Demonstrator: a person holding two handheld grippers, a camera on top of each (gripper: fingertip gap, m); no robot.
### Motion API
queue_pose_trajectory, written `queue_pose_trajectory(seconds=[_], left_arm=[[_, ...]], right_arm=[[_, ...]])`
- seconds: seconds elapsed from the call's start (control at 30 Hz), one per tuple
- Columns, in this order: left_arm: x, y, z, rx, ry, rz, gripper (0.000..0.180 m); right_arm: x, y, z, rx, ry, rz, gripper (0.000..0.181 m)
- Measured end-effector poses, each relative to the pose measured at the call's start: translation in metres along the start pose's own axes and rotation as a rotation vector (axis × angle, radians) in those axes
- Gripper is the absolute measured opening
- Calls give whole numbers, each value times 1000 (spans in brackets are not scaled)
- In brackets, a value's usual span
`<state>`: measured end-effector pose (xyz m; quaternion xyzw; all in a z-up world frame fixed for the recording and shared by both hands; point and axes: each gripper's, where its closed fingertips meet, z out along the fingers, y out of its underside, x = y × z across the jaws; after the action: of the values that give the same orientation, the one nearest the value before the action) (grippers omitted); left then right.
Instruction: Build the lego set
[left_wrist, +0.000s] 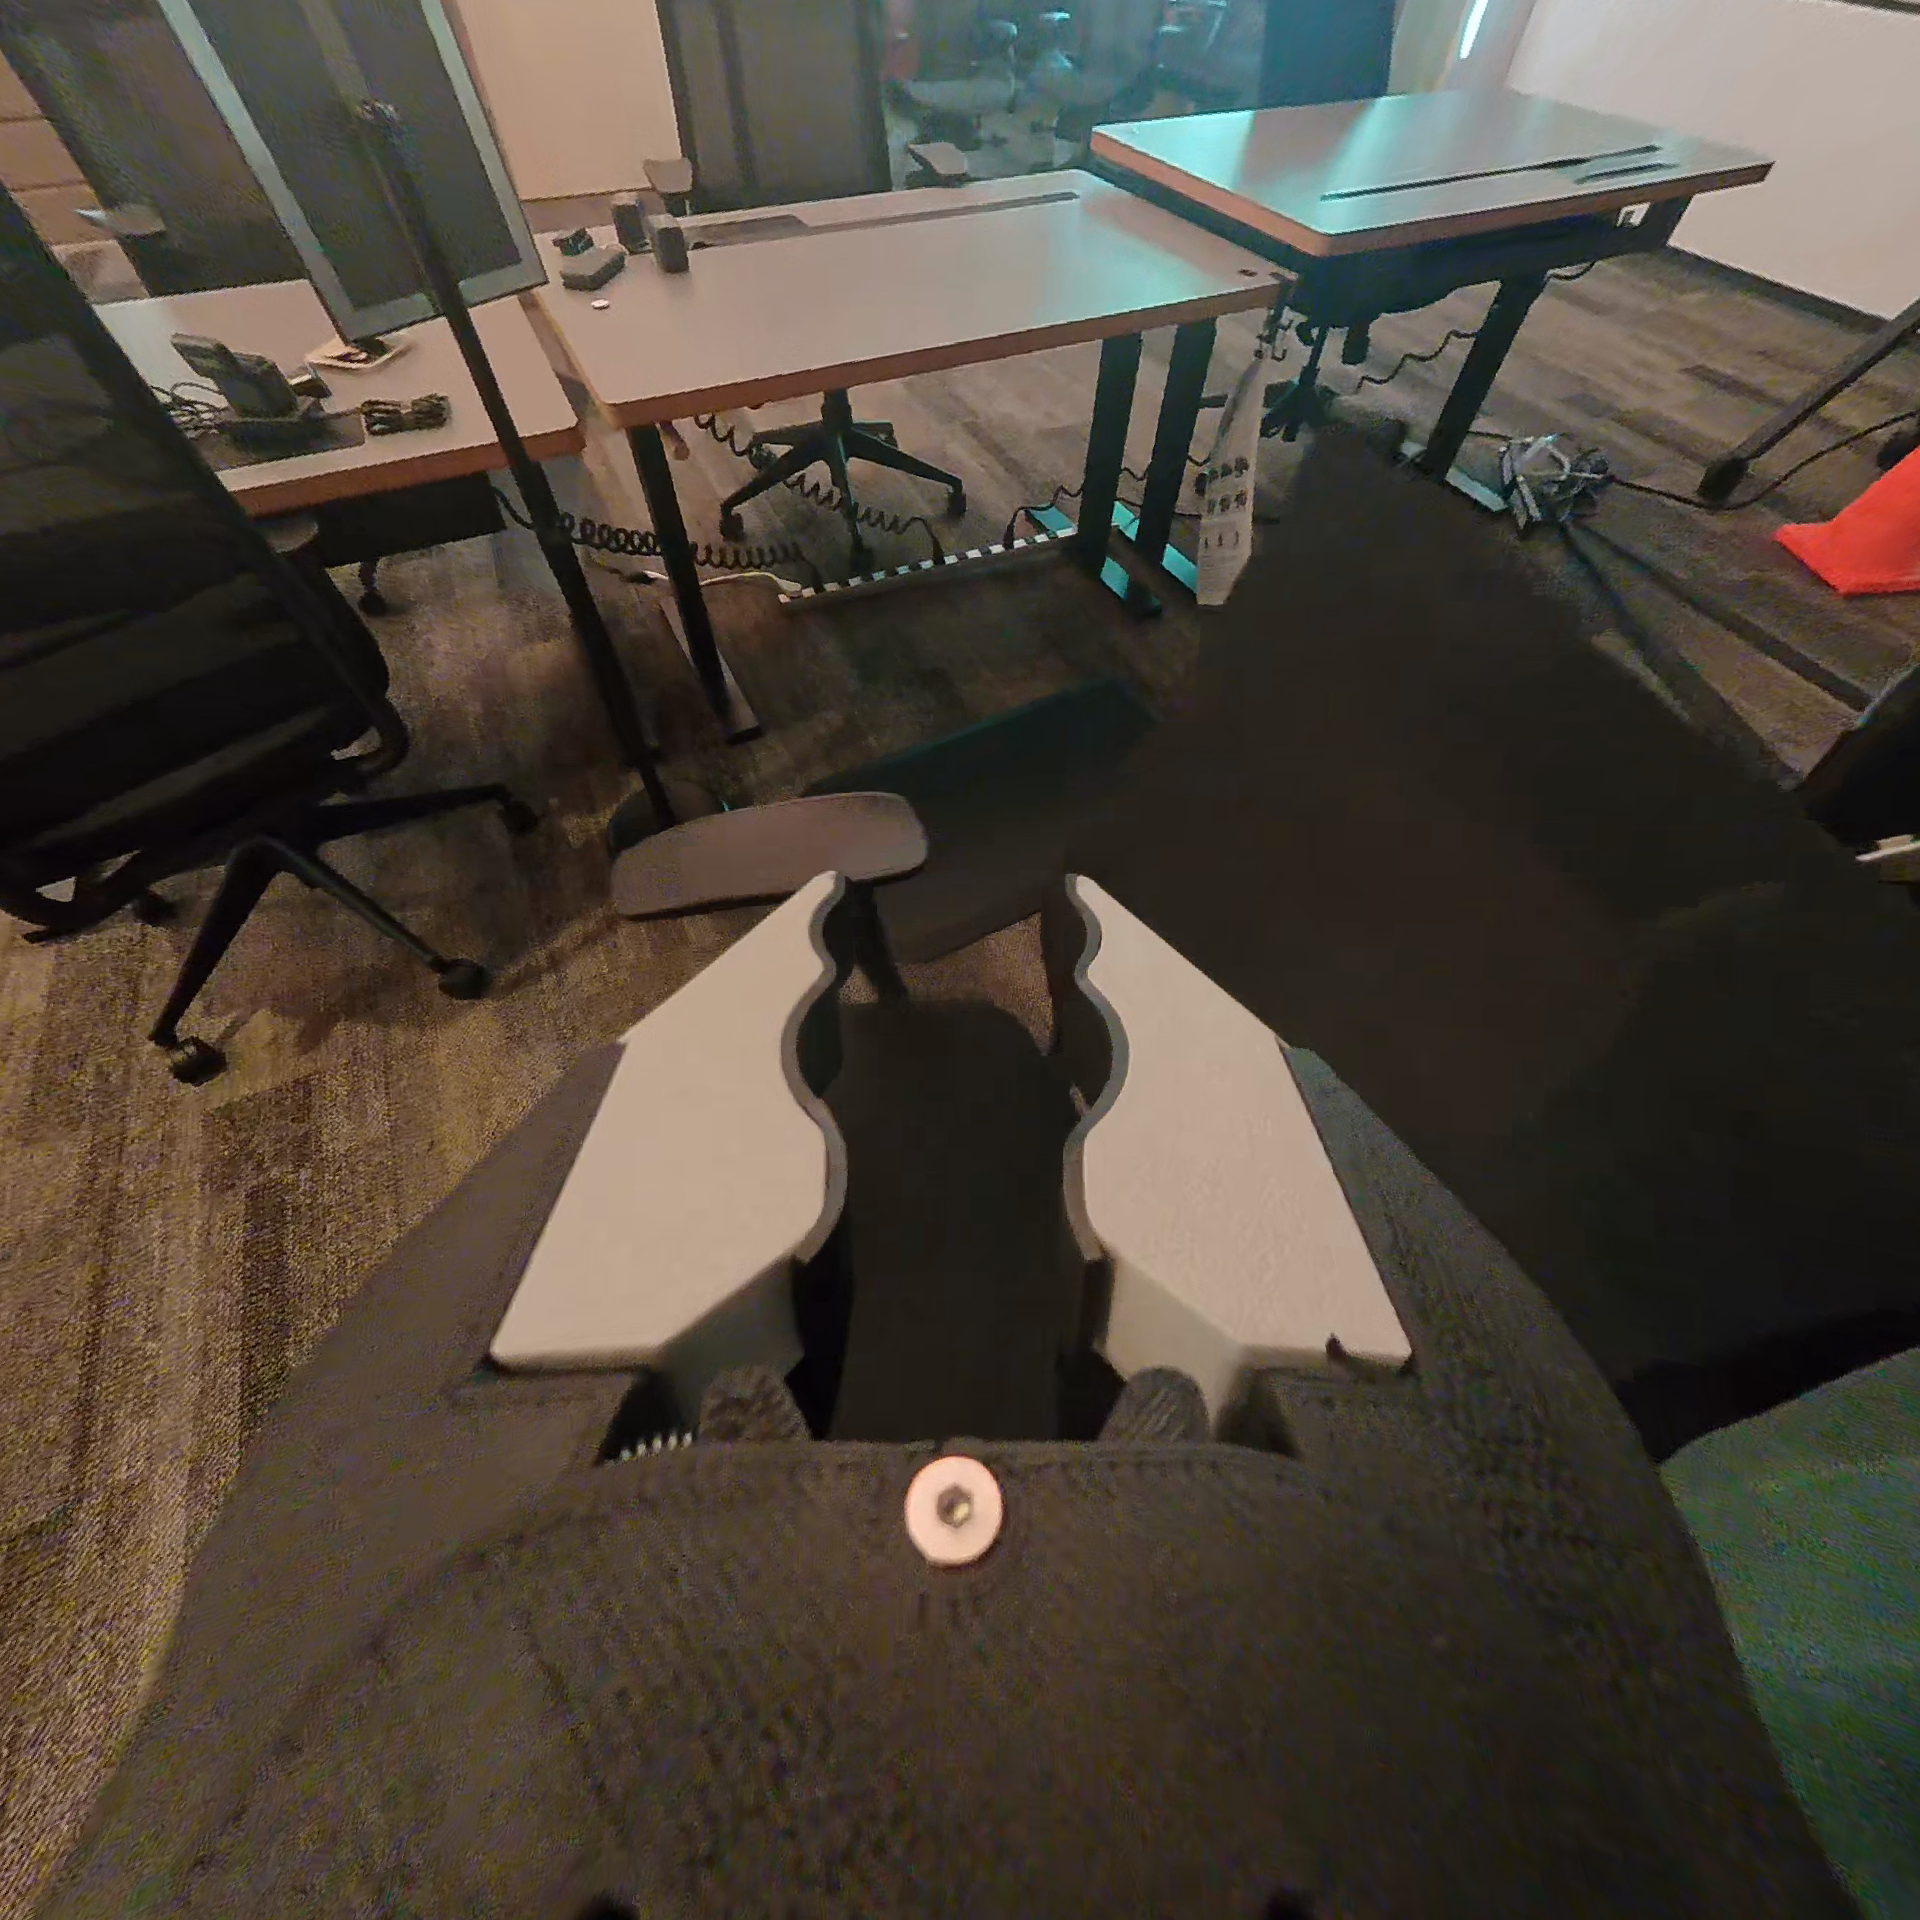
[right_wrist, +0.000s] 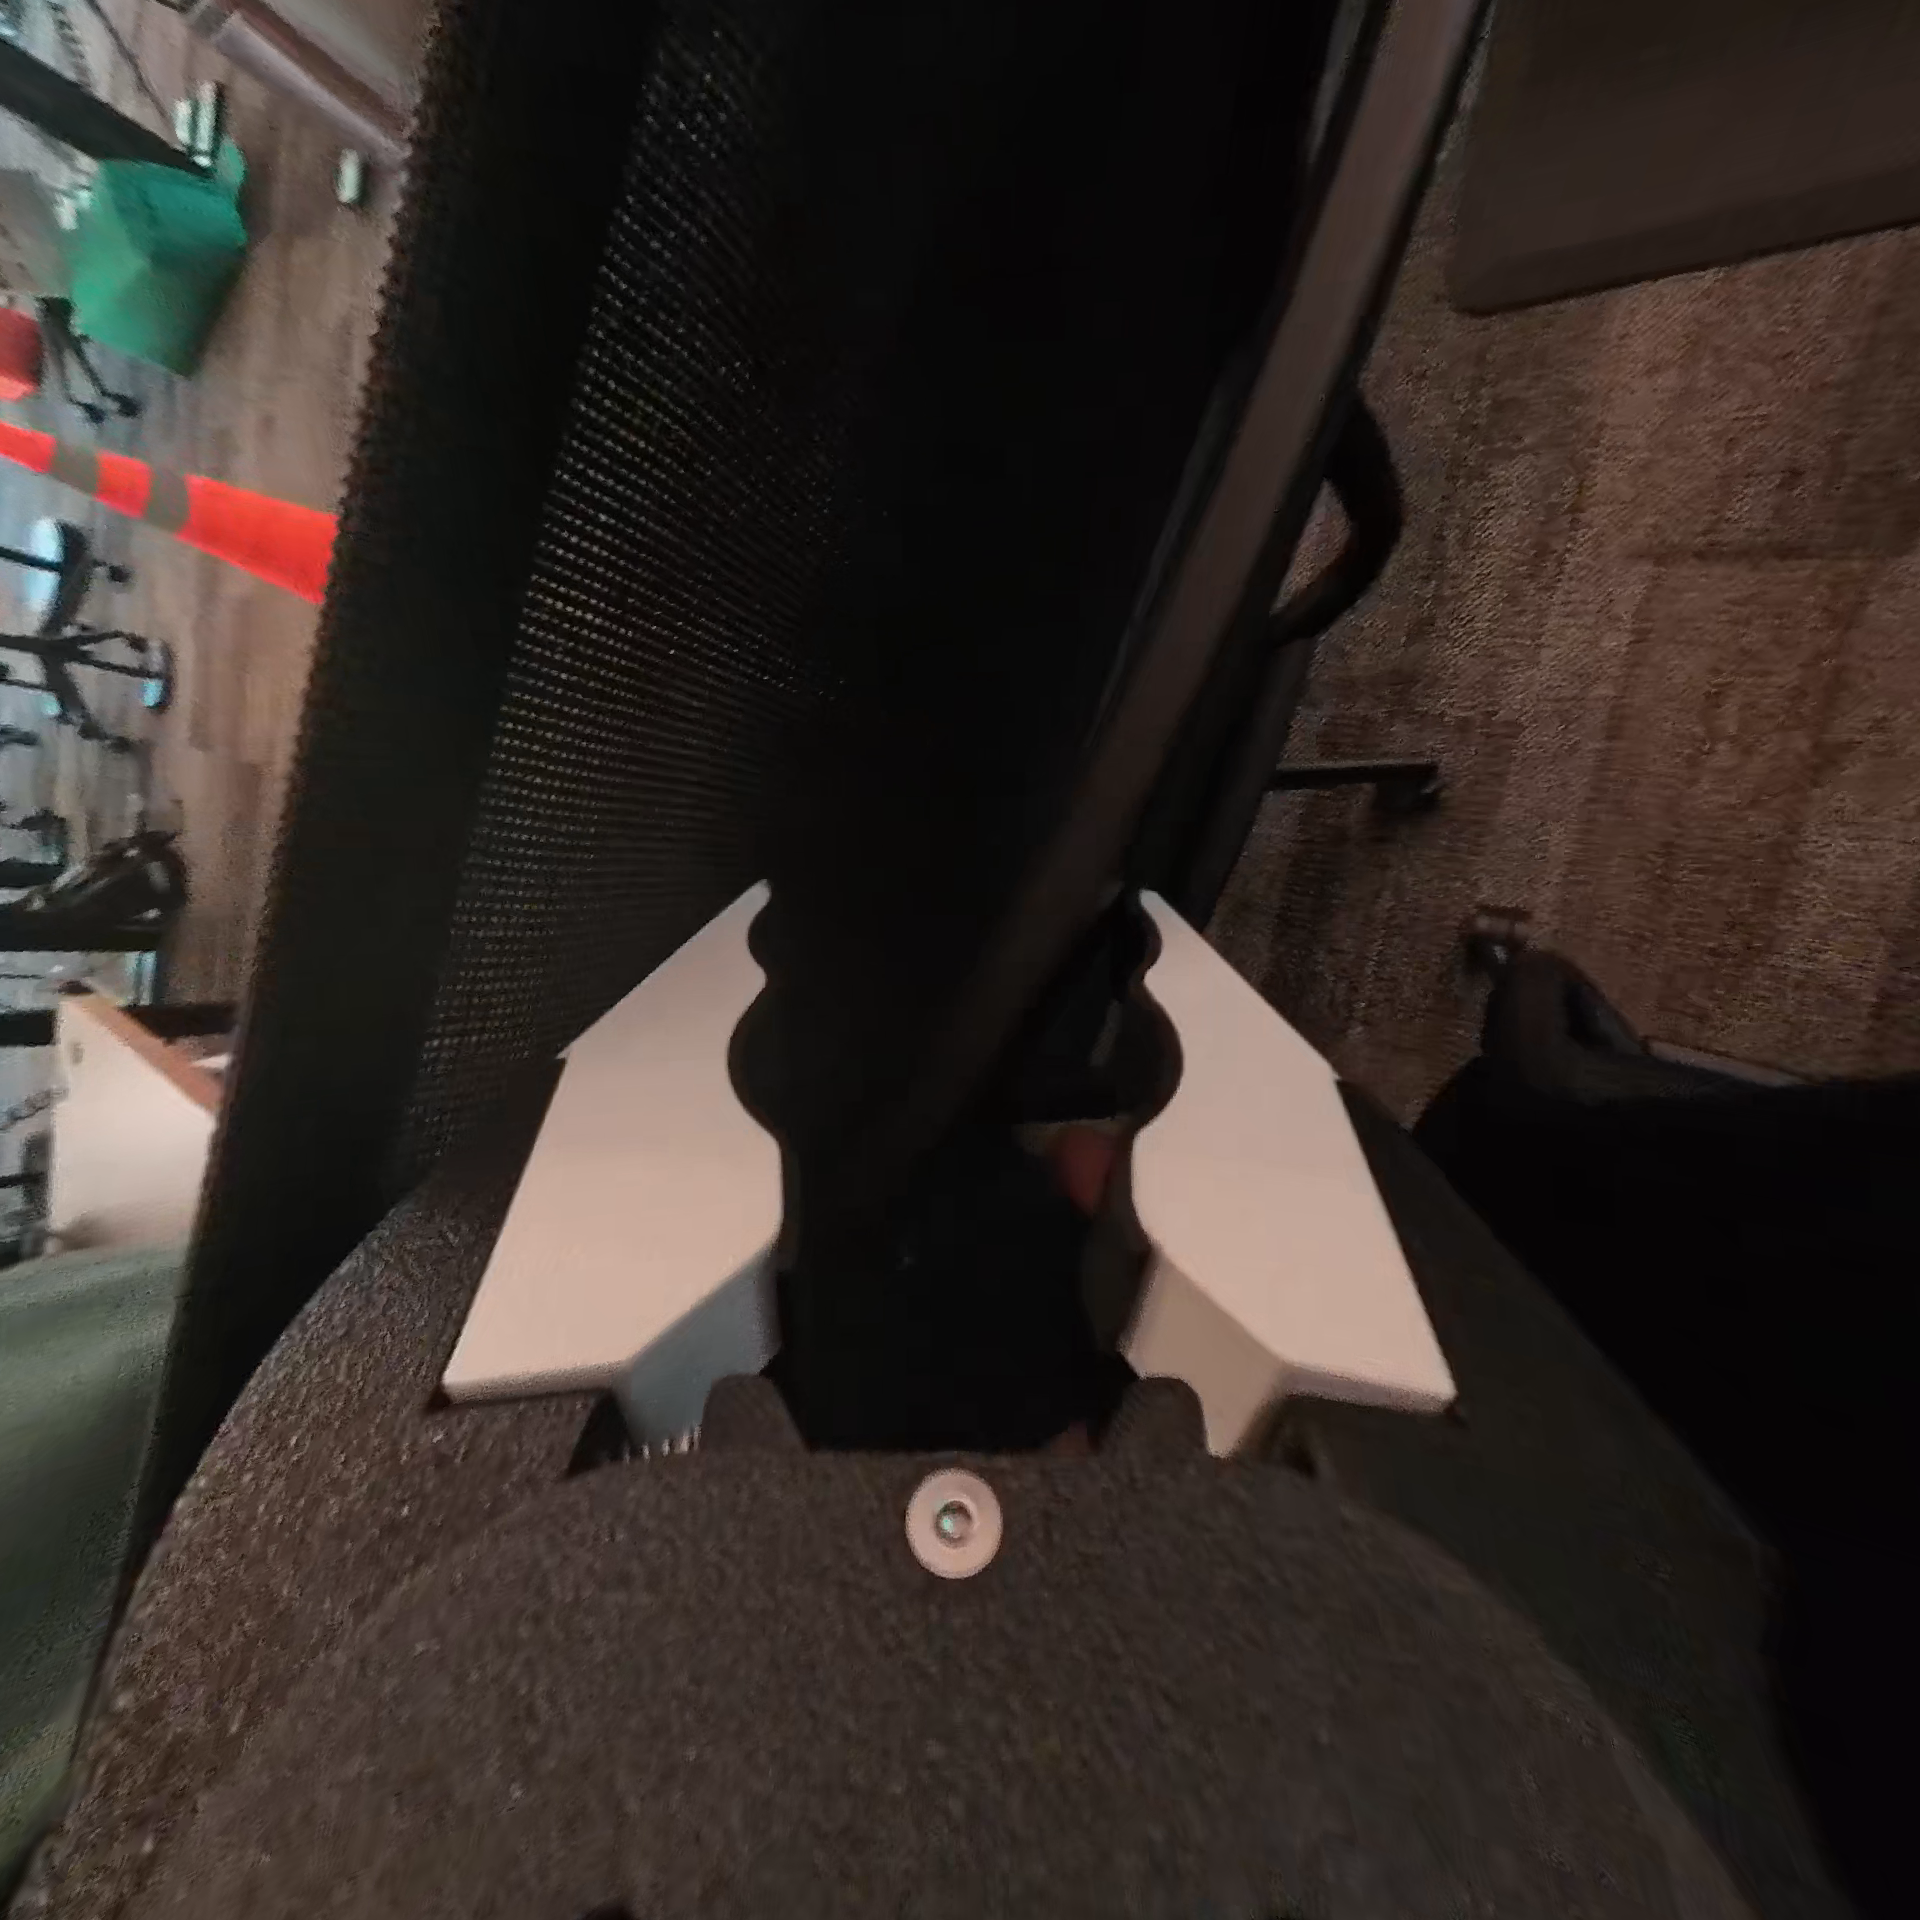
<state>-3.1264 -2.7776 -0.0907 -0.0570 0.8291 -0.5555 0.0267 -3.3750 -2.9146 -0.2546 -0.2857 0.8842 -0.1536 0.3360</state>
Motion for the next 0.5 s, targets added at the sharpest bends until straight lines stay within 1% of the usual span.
queue_pose_trajectory(seconds=[0.03, 0.1, 0.23, 0.43, 0.5], left_arm=[[1, 0, 2, 1, 1, -5, 37], [2, -1, 6, 5, -1, -16, 36], [-4, 2, 8, -3, -26, -27, 37], [-28, 4, -14, -6, -101, -73, 38], [-38, 7, -22, -8, -116, -82, 38]], right_arm=[[-1, -6, 5, -1, 21, -5, 59], [-5, -16, 16, -9, 18, -24, 57], [-27, -35, 41, -54, -37, -99, 59], [-84, -47, 82, -111, -123, -152, 63], [-107, -46, 99, -108, -135, -144, 64]])
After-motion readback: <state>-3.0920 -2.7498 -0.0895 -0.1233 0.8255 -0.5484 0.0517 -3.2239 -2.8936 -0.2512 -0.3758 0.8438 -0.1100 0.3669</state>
